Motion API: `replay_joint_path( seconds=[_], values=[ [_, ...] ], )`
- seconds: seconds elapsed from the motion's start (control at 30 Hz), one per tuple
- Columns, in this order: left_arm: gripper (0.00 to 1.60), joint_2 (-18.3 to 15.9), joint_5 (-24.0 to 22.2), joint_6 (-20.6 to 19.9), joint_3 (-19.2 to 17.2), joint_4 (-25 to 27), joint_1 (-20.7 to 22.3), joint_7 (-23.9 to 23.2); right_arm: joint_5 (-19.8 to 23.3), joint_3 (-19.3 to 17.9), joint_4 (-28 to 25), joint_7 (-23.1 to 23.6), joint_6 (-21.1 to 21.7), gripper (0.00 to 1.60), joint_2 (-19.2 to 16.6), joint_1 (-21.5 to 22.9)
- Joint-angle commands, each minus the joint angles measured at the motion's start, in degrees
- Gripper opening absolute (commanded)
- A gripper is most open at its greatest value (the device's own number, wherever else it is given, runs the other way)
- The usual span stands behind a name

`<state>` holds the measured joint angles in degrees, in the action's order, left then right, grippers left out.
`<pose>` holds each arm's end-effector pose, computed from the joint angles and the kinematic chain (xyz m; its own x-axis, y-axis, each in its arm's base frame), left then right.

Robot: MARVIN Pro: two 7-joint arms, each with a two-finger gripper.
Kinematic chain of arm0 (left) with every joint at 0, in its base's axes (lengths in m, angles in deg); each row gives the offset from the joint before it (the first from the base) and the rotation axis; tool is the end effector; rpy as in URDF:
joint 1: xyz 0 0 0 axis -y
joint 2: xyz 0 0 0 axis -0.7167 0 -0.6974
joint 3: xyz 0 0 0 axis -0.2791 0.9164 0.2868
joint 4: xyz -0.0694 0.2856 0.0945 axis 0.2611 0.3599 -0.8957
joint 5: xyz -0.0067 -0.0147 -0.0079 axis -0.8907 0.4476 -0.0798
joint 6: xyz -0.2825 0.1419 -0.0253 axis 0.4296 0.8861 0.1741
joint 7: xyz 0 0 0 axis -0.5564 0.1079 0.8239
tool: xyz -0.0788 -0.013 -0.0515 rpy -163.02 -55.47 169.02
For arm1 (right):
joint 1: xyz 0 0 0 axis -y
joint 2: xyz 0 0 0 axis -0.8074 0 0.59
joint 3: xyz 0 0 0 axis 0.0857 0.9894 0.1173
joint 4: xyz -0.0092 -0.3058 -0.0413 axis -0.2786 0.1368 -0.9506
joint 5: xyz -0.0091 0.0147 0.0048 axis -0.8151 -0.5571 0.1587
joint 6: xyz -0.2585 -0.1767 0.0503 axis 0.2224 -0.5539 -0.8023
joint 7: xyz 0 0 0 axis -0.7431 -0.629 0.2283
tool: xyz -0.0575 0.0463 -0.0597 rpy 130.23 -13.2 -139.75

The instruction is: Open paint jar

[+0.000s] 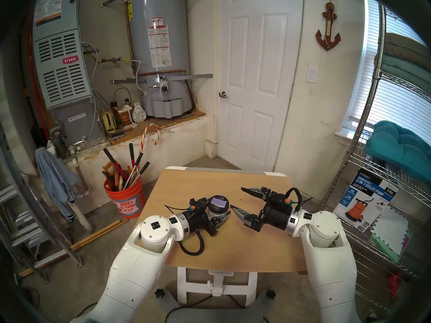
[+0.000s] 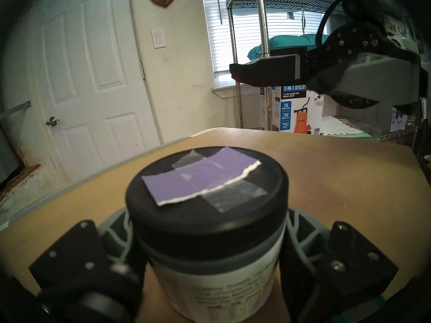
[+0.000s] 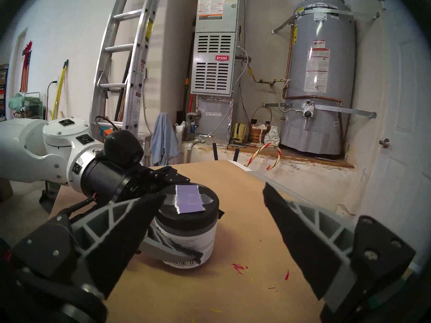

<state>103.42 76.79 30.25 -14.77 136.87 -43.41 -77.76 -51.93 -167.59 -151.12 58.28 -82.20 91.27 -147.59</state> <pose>0.3878 -0.0772 -0.3658 0.0103 -0.2294 0.9733 -0.8095 -0.5734 -0.1265 0.3645 0.0031 -0.3034 -0.0627 0.1488 0.9869 0.8390 -0.5277 0.1328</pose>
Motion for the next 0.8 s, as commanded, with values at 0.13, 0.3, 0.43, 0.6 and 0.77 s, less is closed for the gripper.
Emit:
replay_joint_path(
  seconds=[0.13, 0.3, 0.43, 0.6, 0.77],
  values=[
    [0.00, -0.1, -1.3, -0.4, -0.8, 1.9, 1.2, -2.0, -0.7, 1.3, -0.7, 0.1, -0.4, 1.60, 0.6, 0.4],
    [0.00, 0.1, -1.0, -0.4, -1.0, 2.0, 1.0, -2.4, -1.9, 2.1, 0.3, -0.6, -0.4, 1.60, 1.0, 1.2],
    [0.00, 0.2, -0.7, -0.4, -1.0, 2.2, 0.9, -2.4, -2.8, 3.0, 0.5, -0.6, -0.1, 1.60, 1.1, 1.5],
    [0.00, 0.4, -0.5, -0.4, -1.1, 2.2, 0.9, -2.7, -3.7, 4.0, 0.2, -0.3, -0.1, 1.60, 1.2, 1.2],
    [0.00, 0.4, -0.5, -0.4, -1.2, 2.0, 0.9, -3.1, -4.4, 4.5, -0.1, -0.1, 0.2, 1.60, 1.1, 1.0]
  ],
)
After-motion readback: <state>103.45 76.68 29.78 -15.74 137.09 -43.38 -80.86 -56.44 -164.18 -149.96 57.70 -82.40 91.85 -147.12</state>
